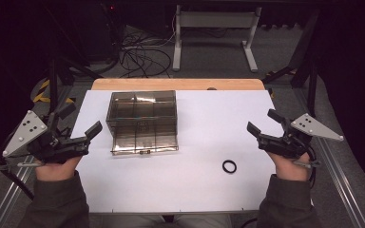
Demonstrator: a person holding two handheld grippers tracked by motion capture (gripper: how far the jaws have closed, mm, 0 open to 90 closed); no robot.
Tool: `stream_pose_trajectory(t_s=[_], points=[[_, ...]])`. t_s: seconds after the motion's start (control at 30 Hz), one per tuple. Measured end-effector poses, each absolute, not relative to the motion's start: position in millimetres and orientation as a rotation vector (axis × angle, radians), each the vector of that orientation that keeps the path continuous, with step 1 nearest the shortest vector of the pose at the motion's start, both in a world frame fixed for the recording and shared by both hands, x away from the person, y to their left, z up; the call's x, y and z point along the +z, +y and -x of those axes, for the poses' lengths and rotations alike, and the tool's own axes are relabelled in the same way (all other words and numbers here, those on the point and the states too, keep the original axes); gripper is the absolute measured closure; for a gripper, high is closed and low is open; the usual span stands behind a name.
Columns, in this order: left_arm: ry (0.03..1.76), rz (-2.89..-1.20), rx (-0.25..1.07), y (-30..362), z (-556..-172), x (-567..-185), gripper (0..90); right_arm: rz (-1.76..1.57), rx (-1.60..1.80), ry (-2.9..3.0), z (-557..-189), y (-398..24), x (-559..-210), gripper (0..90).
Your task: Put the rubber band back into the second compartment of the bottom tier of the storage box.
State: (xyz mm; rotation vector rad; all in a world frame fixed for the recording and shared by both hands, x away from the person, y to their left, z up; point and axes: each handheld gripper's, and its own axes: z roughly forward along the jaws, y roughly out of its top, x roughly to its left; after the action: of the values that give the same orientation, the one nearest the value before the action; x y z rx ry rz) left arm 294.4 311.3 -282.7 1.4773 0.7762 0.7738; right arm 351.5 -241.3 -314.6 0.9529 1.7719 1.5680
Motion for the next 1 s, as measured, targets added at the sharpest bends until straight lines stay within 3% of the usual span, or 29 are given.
stream_pose_trajectory(t_s=[0.6,1.0], points=[[0.771,-1.489,0.785,308.0,-295.6,-283.5,5.2,-1.120,1.388,1.932,-363.0,-236.8,-346.2,46.2],[0.771,-1.512,0.789,305.2,-296.3,-283.2,5.6,-1.205,1.250,2.107,-372.8,-234.3,-369.5,59.5]])
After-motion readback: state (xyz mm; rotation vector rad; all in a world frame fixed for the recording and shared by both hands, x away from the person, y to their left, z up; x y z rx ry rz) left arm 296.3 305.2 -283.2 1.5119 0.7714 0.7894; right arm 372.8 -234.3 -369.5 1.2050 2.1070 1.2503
